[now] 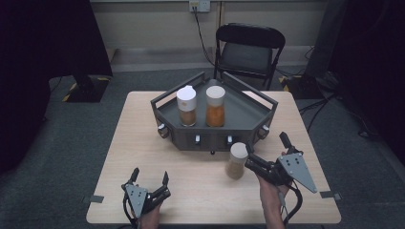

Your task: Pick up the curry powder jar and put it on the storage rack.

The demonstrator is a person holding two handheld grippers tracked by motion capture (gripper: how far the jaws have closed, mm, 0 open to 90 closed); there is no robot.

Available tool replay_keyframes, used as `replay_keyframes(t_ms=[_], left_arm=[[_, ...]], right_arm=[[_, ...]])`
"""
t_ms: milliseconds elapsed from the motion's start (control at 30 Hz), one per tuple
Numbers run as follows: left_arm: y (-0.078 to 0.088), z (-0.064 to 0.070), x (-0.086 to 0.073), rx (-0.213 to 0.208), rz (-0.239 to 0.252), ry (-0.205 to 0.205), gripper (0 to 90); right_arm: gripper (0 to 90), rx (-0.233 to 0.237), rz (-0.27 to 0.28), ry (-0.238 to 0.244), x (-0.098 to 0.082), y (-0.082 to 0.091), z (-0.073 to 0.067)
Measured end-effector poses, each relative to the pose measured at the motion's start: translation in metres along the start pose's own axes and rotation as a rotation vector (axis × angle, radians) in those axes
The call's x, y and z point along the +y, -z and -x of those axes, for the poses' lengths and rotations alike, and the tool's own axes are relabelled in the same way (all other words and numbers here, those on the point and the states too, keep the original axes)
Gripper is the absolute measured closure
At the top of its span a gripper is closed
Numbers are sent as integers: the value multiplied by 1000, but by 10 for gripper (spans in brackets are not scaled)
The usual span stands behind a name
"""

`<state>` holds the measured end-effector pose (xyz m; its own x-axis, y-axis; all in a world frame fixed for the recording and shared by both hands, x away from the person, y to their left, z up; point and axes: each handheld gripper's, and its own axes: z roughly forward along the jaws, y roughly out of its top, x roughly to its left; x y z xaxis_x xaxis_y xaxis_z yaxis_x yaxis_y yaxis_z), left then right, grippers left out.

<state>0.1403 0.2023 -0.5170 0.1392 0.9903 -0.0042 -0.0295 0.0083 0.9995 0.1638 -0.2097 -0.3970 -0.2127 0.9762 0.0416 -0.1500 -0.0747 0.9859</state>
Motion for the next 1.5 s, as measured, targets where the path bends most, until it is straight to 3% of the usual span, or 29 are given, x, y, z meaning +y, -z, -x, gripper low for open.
replay_keyframes(t_ms=[233, 400, 800, 1033, 1500], left_arm=[[0, 0, 0, 2, 0, 0, 21], [0, 0, 0, -1, 0, 0, 21], [0, 0, 0, -2, 1, 0, 21], [0, 0, 0, -2, 1, 0, 21], [0, 0, 0, -3, 2, 0, 20]], right_arm=[[0, -13, -20, 21, -10, 6, 0], [0, -28, -4, 7, -19, 14, 4], [0, -71, -35, 30, -47, 23, 8], [0, -97, -79, 41, -62, 25, 7], [0, -53, -155, 56, -92, 32, 11]])
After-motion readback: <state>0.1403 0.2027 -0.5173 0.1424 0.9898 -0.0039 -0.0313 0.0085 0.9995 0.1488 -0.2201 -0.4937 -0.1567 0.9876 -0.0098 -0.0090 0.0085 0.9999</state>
